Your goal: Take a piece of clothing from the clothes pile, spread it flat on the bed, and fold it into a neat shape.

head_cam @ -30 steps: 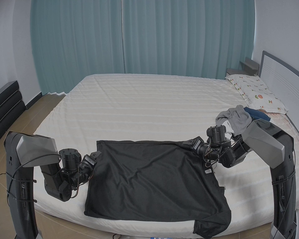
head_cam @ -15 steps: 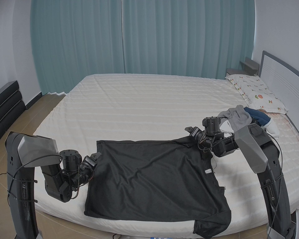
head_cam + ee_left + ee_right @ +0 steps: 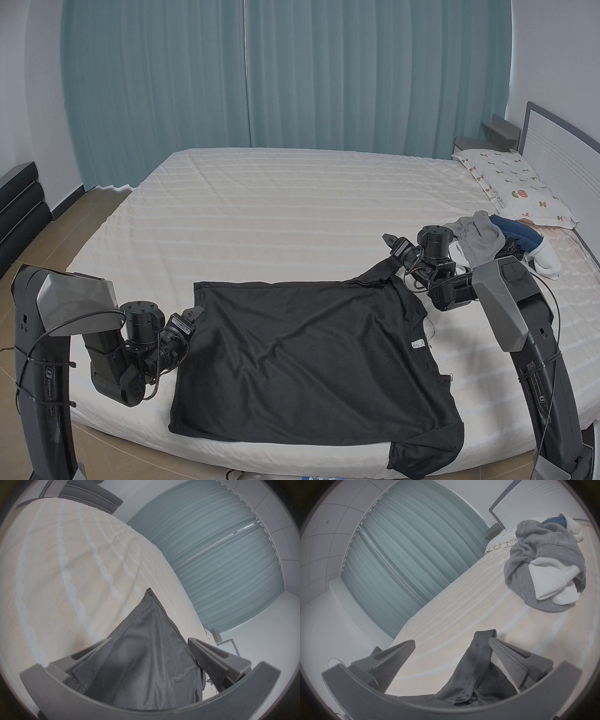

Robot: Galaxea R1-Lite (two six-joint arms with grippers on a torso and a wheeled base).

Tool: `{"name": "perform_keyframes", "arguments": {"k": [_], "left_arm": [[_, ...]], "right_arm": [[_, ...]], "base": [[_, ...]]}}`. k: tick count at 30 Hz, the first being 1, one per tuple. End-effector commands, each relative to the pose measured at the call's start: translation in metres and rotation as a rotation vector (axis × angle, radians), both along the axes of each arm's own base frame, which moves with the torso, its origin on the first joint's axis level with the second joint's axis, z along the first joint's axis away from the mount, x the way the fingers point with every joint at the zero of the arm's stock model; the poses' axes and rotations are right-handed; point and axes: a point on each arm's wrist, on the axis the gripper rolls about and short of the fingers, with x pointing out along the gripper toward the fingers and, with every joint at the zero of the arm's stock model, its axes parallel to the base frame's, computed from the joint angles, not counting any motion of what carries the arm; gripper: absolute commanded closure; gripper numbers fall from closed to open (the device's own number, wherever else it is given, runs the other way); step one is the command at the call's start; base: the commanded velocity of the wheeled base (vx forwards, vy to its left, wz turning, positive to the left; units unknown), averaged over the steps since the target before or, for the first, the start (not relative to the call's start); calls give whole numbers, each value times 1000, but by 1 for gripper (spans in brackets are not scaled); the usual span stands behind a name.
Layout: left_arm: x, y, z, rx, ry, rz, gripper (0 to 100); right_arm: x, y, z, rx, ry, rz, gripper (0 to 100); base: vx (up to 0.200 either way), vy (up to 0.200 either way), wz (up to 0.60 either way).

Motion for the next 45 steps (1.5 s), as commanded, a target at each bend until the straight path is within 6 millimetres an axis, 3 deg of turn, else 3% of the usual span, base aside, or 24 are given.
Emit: {"name": "perform_keyframes", "arguments": {"k": [1,9,13,18,25,29,31,32,35,45], "left_arm": [[0,0,-2,3,4,-1,0],[-1,-1,-3,6,7,-5,0],[-1,-1,-3,11,7,-7,0],[-1,-1,-3,11,7,-7,0],[-1,-1,-3,17,8,-10,0],[-1,-1,-3,17,8,-10,0],[-1,-1,-3,16,7,-10,0],[-1,-1,-3,16,7,-10,0],[-1,-1,-3,17,8,-10,0],[-1,-1,-3,16,7,-11,0]], "right_arm": [[-10,-4,8,3,53,17,0],[-27,-4,-8,-3,157,78,0],[-33,-15,-22,-33,202,69,0],[-40,-28,-21,-53,208,60,0],[-89,-46,-12,-3,284,178,0],[-114,-55,-23,26,301,251,0],[-115,-56,-24,27,303,252,0],[-118,-58,-36,38,277,258,0],[-117,-61,-45,44,264,252,0],[-115,-62,-62,145,296,230,0]], "base": [[0,0,0],[0,0,0],[0,0,0],[0,0,0],[0,0,0],[0,0,0],[0,0,0],[0,0,0],[0,0,0],[0,0,0]]}}
